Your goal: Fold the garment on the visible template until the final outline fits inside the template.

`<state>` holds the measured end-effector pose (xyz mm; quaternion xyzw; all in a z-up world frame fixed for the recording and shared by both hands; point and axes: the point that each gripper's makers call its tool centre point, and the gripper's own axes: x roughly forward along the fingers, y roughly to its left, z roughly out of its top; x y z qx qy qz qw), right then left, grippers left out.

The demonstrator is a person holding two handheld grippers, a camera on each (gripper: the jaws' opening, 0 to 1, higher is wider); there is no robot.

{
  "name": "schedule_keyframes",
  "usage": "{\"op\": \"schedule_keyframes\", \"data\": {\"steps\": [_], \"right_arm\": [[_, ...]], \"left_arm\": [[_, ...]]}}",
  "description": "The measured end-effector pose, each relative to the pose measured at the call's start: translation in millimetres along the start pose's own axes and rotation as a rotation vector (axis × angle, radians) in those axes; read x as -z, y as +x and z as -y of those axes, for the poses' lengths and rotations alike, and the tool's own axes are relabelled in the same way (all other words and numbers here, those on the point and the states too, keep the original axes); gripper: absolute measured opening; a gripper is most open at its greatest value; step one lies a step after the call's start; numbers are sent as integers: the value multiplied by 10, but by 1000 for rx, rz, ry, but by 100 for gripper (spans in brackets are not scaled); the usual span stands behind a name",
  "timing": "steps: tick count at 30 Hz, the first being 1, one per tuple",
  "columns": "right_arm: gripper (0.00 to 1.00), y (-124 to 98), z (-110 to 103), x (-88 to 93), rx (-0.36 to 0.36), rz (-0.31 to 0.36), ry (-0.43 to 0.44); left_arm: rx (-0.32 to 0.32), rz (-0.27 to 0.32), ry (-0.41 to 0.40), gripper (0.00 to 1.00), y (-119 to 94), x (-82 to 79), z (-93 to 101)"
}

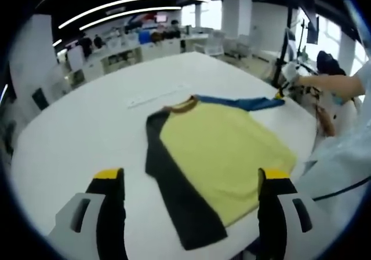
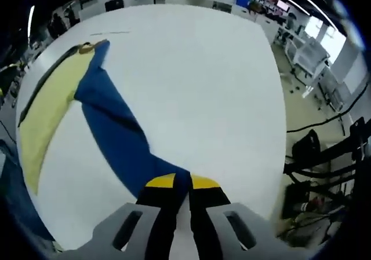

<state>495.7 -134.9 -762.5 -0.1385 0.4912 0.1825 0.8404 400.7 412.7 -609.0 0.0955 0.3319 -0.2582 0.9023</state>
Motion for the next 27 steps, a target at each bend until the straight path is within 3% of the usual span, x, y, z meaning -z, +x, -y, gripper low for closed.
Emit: {"op": "schedule_keyframes", "data": {"steps": [7, 15, 21, 27], "right_arm": [[2, -77, 49, -21, 27, 17, -7], [2, -410, 317, -193, 106, 89, 1], [2, -538, 522, -222, 163, 84, -12], [2, -513, 677, -235, 201, 75, -15]], "left_arm": [[11, -1, 5, 91, 20, -8, 19], [21, 8, 17, 91, 41, -45, 35], [23, 14, 18, 91, 28, -41, 34], [8, 11, 13, 91, -1, -20, 0]]}}
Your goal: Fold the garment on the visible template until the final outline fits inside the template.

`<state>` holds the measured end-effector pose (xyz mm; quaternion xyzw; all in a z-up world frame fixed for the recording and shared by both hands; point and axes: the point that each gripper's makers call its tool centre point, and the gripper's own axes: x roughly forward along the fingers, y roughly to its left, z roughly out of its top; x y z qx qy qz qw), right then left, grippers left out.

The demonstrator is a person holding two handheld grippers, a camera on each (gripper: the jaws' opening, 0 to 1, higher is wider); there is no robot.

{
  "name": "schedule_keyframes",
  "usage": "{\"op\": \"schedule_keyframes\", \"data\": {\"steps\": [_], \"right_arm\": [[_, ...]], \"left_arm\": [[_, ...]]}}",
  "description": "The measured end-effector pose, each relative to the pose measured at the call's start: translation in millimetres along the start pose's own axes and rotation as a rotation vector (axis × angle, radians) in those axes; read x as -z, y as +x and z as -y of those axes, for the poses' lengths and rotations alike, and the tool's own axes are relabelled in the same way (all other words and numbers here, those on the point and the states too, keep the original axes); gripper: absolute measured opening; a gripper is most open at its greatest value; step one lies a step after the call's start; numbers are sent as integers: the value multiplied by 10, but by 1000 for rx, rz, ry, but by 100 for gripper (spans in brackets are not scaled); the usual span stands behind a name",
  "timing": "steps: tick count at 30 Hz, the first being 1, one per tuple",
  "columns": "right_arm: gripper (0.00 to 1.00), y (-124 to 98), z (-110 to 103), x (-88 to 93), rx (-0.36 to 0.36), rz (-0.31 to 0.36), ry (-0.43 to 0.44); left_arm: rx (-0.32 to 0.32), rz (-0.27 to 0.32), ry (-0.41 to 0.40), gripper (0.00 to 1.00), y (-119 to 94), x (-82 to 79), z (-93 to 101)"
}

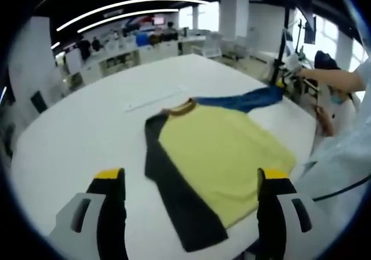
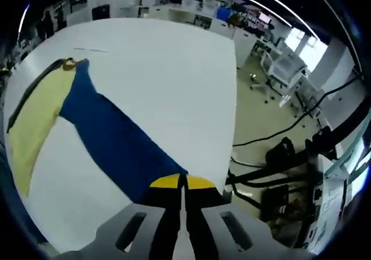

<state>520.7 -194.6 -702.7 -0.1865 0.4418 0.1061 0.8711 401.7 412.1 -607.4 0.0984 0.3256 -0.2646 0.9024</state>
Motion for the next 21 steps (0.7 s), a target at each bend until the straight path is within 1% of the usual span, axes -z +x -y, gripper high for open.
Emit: {"op": "schedule_keyframes", "data": {"steps": [7, 9, 13, 21], "right_arm": [[2, 145, 58, 16, 11, -24, -2], [2, 177, 40, 45, 5, -39, -5], [2, 223, 61, 51, 18, -45, -19], [2, 341, 119, 40, 37, -52, -8]], "left_arm": [[-12, -10, -9, 91, -15, 22, -8], [-16, -12, -11, 91, -21, 24, -11], [-26, -21, -14, 91, -29, 32, -25], [-39, -33, -18, 91, -46, 31, -24]]}}
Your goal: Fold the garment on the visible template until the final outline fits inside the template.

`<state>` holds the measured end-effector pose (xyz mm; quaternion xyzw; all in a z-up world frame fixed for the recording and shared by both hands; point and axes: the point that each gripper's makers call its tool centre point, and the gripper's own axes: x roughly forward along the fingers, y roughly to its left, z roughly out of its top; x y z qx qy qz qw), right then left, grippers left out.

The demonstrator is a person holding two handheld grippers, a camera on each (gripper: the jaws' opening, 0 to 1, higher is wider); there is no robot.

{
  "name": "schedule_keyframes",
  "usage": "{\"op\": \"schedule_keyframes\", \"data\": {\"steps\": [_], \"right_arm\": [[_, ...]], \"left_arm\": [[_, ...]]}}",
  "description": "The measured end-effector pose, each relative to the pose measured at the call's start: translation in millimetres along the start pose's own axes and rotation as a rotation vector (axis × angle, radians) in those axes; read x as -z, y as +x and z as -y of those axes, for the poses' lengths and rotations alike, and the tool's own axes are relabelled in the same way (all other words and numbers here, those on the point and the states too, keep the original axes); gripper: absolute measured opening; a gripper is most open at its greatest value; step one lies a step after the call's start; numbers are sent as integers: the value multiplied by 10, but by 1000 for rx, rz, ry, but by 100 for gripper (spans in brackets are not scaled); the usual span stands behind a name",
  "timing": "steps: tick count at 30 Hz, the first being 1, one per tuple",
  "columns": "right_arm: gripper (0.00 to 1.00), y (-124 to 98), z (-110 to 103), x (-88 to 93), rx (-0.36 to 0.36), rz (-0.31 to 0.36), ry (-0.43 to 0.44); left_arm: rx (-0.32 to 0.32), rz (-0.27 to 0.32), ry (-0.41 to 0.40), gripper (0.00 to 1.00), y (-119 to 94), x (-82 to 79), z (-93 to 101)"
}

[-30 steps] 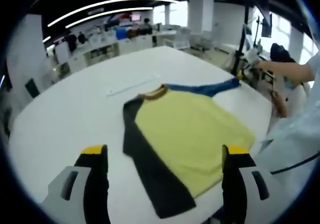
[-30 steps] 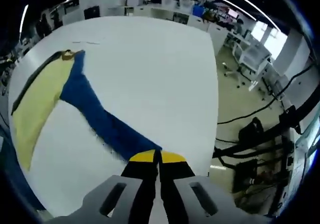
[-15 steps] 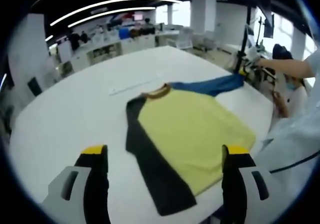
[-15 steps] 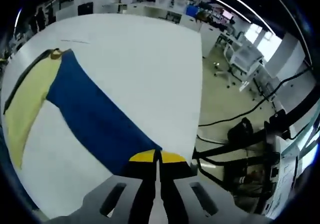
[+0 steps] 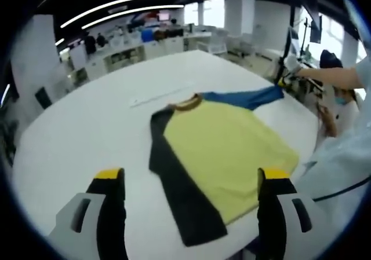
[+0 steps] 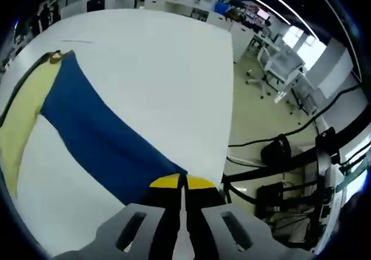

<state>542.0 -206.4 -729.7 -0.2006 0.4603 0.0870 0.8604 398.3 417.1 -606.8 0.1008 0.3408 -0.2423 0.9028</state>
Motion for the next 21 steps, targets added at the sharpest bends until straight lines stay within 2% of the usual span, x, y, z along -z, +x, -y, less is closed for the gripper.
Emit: {"op": "schedule_keyframes", "data": {"steps": [10, 19, 21], "right_arm": [[2, 154, -8, 131, -17, -39, 3], [2, 150, -15, 254, -9, -58, 0], [2, 145, -48, 285, -26, -60, 13]], "left_arm": [[-9, -18, -3, 91, -5, 8, 3], [-2, -22, 3, 91, 12, -8, 24], [1, -22, 6, 91, 16, -17, 30]]}}
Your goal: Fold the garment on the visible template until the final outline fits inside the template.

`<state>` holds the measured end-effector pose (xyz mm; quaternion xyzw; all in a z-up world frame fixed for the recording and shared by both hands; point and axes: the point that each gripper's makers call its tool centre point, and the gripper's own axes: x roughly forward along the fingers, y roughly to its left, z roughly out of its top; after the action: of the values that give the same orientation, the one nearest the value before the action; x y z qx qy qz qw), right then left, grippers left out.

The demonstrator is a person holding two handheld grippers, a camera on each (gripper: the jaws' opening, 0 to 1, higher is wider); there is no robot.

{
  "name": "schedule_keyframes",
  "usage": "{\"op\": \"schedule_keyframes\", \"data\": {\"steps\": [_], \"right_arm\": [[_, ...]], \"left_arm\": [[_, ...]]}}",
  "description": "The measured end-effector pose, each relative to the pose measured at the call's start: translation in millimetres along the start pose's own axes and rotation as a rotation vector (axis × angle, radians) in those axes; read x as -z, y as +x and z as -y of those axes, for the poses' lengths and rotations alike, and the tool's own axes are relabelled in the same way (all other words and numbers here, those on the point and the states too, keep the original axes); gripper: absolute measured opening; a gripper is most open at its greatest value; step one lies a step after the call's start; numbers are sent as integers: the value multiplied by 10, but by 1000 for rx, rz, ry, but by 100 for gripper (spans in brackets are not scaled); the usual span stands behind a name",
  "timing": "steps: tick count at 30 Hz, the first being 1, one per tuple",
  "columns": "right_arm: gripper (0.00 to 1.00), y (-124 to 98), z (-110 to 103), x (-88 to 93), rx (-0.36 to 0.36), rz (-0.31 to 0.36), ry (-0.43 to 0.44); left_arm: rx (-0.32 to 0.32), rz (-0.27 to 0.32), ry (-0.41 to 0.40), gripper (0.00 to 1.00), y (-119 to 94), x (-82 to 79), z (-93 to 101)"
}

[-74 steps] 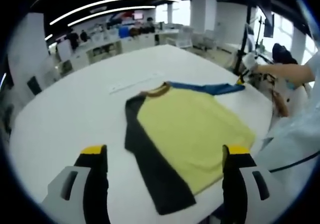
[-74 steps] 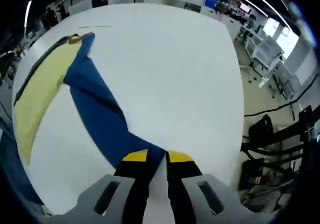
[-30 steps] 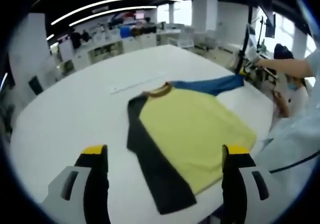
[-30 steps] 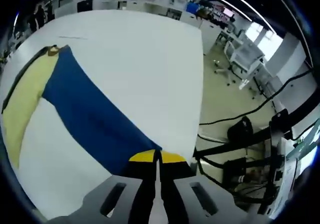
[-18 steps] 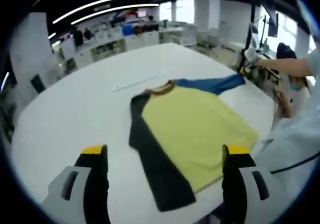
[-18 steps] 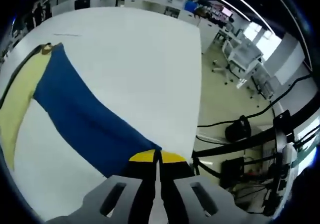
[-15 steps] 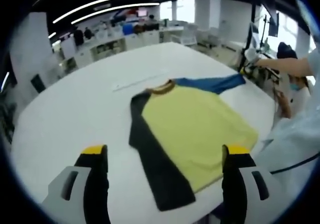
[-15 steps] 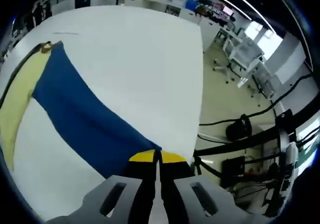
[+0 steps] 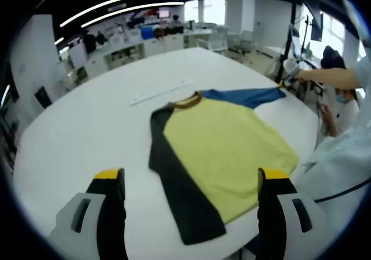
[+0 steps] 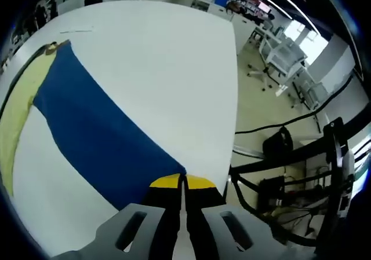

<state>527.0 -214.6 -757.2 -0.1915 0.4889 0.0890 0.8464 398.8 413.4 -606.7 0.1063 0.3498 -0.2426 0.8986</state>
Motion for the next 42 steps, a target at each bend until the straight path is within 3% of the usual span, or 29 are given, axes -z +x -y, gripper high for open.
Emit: {"op": "schedule_keyframes", "data": {"steps": [8, 23, 42], "right_arm": [[6, -72, -13, -104, -11, 38, -18], [29, -204, -627, -321, -130, 133, -111], [42, -337, -930, -408, -166, 183, -135]], "left_arm": [[9, 2, 16, 91, 23, -48, 19], [12, 22, 17, 92, 4, -51, 27], [12, 42, 12, 92, -21, -36, 33]]}}
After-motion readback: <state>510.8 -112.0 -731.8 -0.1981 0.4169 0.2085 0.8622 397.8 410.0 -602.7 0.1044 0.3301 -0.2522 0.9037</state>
